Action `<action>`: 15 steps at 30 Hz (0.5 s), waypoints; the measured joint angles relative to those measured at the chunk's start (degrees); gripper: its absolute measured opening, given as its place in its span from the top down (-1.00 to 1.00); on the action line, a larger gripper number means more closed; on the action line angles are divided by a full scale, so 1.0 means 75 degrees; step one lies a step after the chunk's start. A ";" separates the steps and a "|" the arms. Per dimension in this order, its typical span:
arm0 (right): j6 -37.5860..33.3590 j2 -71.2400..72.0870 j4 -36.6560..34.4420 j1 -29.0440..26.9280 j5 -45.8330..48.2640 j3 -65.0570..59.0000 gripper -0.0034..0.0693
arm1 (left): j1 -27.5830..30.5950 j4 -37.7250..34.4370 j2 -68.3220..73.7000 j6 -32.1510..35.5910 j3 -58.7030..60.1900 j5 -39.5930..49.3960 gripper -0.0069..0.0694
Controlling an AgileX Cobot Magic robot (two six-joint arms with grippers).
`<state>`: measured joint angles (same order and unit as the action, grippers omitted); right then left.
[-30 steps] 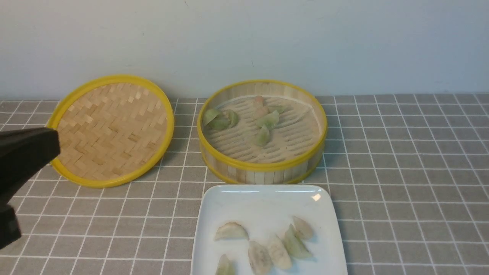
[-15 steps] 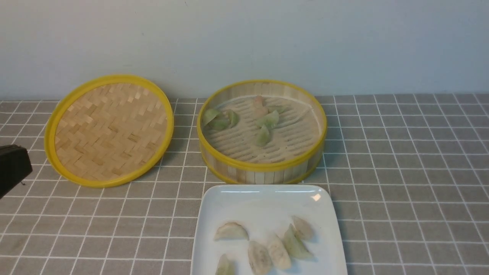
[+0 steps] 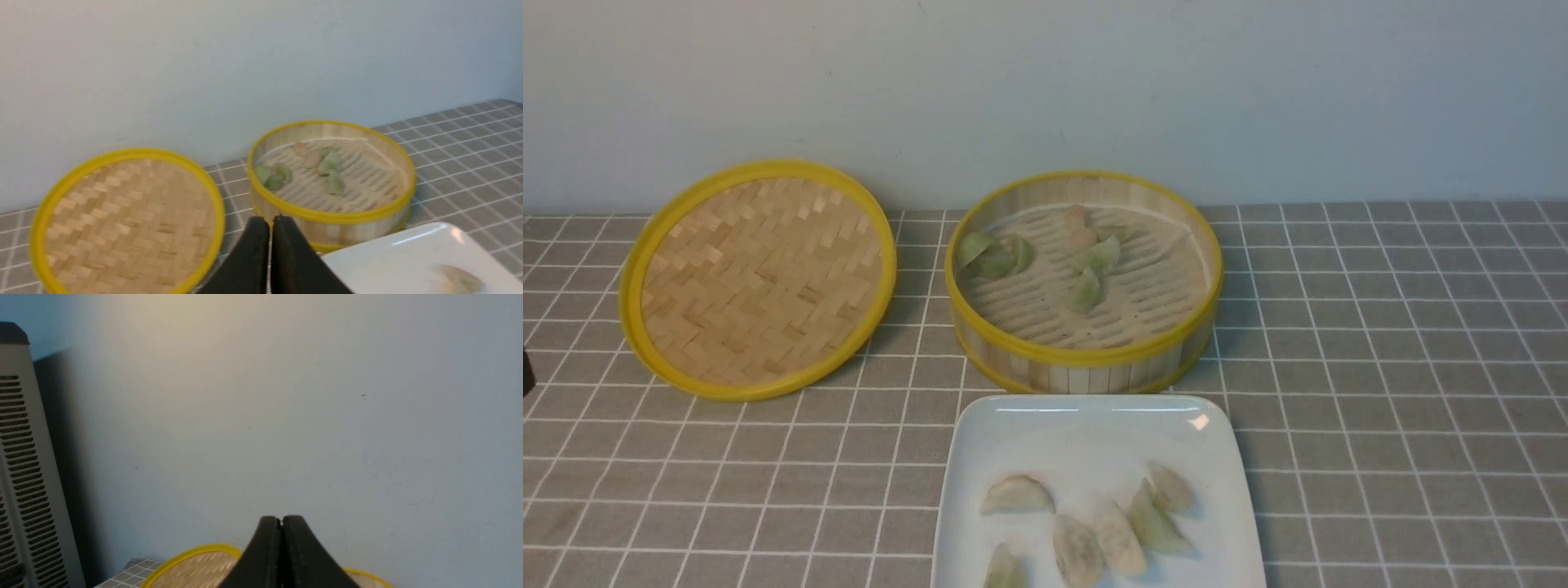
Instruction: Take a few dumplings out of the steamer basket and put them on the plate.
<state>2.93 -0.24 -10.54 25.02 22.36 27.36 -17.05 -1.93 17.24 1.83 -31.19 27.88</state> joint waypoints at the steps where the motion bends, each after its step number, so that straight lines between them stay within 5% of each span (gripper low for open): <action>1: 0.0000 0.0000 0.0000 0.0000 0.0000 0.0000 0.94 | 0.0053 -0.0017 -0.0047 0.0039 0.0166 -0.0099 0.83; 6: 0.0000 0.0000 0.0000 0.0000 0.0000 0.0000 0.94 | 0.1259 -0.0127 -0.1382 0.0575 0.2463 -0.1185 0.83; 15: 0.0061 0.0000 0.0000 0.0000 0.0003 0.0000 0.94 | 0.1664 -0.0171 -0.2379 0.0608 0.4364 -0.0988 0.83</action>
<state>3.38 -0.24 -10.54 25.02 22.38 27.36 -4.56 -3.21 -0.60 6.39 1.53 20.47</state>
